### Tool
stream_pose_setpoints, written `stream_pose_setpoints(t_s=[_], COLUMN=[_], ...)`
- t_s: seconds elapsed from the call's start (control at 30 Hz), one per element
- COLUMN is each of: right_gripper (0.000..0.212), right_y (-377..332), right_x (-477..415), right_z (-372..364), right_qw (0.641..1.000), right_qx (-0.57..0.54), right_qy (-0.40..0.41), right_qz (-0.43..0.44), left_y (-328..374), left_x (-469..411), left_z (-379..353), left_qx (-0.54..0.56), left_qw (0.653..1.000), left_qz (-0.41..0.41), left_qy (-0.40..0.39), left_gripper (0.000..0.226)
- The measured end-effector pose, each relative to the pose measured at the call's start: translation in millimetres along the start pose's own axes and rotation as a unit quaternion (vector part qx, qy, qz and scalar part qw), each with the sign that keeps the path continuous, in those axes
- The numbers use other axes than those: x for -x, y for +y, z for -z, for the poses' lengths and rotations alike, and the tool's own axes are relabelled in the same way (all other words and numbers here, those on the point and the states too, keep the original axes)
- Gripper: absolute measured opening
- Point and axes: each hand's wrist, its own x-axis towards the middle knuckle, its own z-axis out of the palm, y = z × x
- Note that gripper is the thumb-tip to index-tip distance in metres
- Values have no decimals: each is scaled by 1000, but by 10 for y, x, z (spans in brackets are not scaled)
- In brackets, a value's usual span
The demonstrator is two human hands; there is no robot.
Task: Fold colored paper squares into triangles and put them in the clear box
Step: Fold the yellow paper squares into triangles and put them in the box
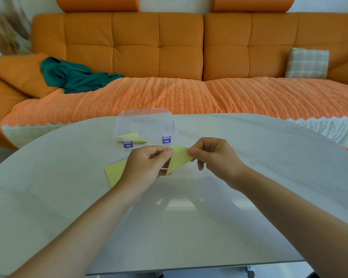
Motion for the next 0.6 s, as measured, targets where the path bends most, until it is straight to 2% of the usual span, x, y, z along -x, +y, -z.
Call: stream_pose_setpoints(t_s=[0.07, 0.13, 0.23, 0.4, 0.6], right_gripper=[18, 19, 12, 12, 14], right_y=[4, 11, 1, -27, -62], right_x=[-4, 6, 28, 27, -33], right_z=[3, 7, -25, -112, -20], right_qw=[999, 996, 997, 999, 995], right_qx=[49, 85, 71, 42, -45], right_qy=[-4, -11, -16, -7, 91], right_qz=[-4, -8, 9, 20, -10], left_y=[-14, -29, -56, -64, -60], left_x=[-3, -11, -13, 0, -70], left_z=[-22, -22, -31, -65, 80], left_qx=[-10, -73, -154, -191, -171], left_qw=[1000, 997, 985, 972, 979], left_qz=[2, -25, -77, -135, -84], left_qy=[6, 4, -8, -22, -78], left_gripper=[16, 17, 16, 10, 14])
